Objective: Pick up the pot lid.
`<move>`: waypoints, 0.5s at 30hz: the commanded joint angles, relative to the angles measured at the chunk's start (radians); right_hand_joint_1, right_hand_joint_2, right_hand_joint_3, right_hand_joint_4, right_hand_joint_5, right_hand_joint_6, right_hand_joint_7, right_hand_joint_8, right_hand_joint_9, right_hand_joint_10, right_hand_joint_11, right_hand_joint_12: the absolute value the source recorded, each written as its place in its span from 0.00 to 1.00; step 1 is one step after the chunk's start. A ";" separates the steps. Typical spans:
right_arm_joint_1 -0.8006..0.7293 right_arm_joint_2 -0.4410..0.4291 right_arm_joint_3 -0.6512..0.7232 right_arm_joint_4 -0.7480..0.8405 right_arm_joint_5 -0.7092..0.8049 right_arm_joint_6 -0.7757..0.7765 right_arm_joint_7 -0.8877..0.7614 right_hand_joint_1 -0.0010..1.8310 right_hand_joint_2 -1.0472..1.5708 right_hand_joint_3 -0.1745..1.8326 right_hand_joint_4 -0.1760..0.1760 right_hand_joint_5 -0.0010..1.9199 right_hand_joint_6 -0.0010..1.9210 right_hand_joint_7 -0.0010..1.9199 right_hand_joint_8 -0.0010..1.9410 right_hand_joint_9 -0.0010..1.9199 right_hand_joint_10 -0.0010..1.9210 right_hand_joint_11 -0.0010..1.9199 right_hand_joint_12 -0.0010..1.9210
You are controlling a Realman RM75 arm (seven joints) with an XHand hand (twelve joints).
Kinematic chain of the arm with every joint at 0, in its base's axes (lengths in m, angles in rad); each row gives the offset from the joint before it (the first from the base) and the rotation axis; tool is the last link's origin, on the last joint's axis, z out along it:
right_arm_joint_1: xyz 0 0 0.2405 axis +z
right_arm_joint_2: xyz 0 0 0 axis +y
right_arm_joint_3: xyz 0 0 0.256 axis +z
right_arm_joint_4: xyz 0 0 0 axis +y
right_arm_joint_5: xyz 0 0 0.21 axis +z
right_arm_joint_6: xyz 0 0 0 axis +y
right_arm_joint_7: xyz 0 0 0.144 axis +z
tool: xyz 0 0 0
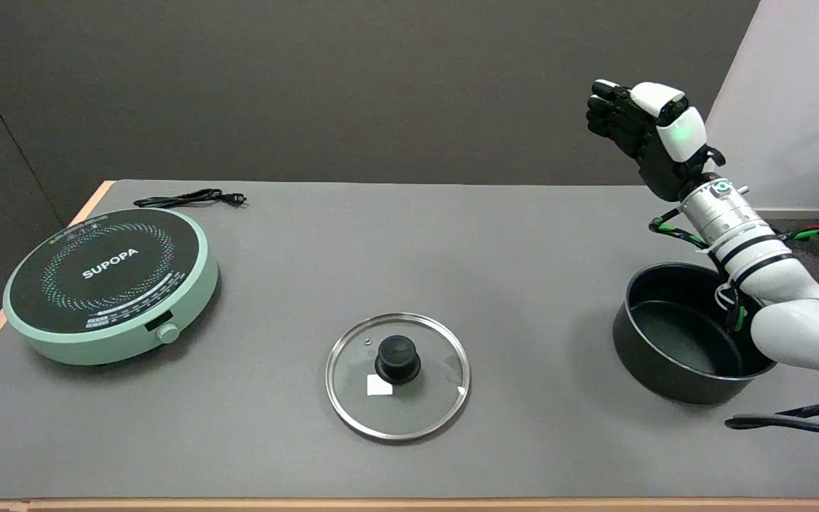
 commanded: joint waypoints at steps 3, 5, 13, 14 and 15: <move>-0.012 -0.002 0.003 -0.015 0.003 0.008 0.002 0.12 0.65 0.58 0.59 0.22 0.10 0.22 0.08 0.19 0.12 0.11 0.27; -0.013 -0.002 0.005 -0.018 0.003 0.004 -0.002 0.12 0.65 0.58 0.59 0.22 0.10 0.22 0.08 0.19 0.12 0.11 0.27; -0.014 0.016 0.018 -0.045 -0.012 0.014 -0.088 0.18 0.65 0.55 0.66 0.23 0.10 0.22 0.08 0.19 0.11 0.11 0.25; -0.014 0.021 0.025 -0.050 -0.022 0.016 -0.106 0.18 0.63 0.58 0.67 0.23 0.12 0.22 0.09 0.18 0.13 0.10 0.27; -0.014 0.026 0.039 -0.057 -0.037 0.018 -0.121 0.19 0.63 0.58 0.68 0.23 0.12 0.22 0.09 0.18 0.13 0.10 0.27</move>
